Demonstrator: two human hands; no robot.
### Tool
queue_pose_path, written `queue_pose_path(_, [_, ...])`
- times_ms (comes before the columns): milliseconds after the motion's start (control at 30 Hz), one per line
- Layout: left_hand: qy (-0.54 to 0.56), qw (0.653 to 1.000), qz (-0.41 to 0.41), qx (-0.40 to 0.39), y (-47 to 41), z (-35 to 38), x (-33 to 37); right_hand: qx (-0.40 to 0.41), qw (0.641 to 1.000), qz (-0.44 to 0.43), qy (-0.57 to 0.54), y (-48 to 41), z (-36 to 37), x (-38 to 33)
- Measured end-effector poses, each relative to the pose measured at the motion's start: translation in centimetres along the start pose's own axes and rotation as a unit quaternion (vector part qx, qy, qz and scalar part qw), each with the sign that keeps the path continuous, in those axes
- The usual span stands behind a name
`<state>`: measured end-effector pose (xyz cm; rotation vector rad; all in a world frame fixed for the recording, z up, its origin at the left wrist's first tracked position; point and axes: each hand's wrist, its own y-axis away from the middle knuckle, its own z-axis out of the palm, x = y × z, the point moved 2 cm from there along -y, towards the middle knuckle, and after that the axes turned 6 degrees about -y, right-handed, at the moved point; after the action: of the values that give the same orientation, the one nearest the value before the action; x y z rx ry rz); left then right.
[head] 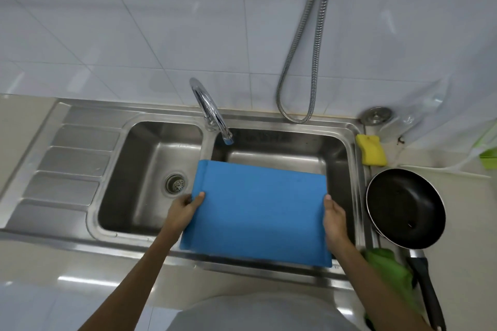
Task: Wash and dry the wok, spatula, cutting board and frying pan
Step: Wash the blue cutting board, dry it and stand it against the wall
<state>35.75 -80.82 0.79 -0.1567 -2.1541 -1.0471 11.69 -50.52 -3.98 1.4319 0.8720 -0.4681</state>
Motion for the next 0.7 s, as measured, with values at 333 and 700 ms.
queue_pose_path(333, [-0.368, 0.824, 0.422, 0.083, -6.6, -0.5, 18.8, 0.044, 0.999, -0.030, 0.007, 3.0, -0.2, 0.2])
queue_pose_path(700, [-0.459, 0.781, 0.418, 0.066, -8.5, -0.1, 17.2, 0.075, 0.995, -0.067, -0.012, 4.0, -0.7, -1.3])
